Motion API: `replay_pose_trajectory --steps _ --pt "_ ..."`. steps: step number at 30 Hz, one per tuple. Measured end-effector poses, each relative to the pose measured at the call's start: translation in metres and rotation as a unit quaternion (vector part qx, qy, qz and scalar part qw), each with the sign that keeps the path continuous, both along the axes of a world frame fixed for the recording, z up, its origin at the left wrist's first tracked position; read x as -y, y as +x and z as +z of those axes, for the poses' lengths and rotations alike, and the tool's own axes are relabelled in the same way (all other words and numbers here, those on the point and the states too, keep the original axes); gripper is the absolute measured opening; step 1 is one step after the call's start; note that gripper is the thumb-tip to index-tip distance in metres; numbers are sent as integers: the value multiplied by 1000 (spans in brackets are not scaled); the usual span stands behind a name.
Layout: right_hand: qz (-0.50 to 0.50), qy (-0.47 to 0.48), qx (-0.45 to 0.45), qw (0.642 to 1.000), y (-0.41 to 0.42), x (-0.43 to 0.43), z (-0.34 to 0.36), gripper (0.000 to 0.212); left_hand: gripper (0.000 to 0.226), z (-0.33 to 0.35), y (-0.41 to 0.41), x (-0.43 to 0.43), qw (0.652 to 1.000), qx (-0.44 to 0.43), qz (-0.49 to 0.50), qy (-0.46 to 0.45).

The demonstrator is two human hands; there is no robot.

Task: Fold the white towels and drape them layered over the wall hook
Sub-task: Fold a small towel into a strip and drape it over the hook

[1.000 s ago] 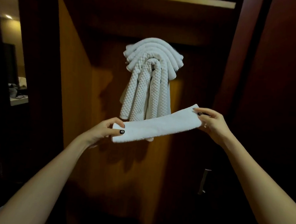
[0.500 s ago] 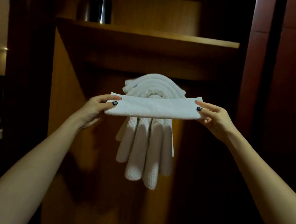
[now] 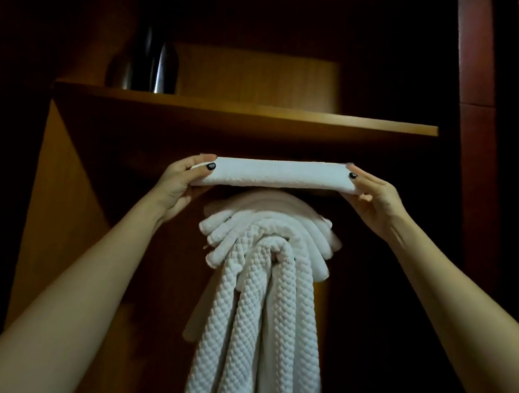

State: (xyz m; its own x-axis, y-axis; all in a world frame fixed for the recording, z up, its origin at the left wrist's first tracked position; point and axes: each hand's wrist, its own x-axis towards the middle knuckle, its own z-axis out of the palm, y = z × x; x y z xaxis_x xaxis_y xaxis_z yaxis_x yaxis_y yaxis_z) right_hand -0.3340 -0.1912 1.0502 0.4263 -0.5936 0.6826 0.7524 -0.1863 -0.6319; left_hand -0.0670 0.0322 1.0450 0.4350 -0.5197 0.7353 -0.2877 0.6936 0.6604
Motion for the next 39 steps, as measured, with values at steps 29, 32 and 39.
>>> replay_pose_trajectory --steps 29,32,39 --pt "-370 -400 -155 824 39 -2 -46 33 31 -22 -15 40 869 393 298 43" --pt "-343 -453 -192 800 56 -9 -38 38 33 -12 -22 52 870 412 257 80" --pt "-345 -401 -244 813 70 13 -39 35 36 -11 -21 73 852 410 298 133"
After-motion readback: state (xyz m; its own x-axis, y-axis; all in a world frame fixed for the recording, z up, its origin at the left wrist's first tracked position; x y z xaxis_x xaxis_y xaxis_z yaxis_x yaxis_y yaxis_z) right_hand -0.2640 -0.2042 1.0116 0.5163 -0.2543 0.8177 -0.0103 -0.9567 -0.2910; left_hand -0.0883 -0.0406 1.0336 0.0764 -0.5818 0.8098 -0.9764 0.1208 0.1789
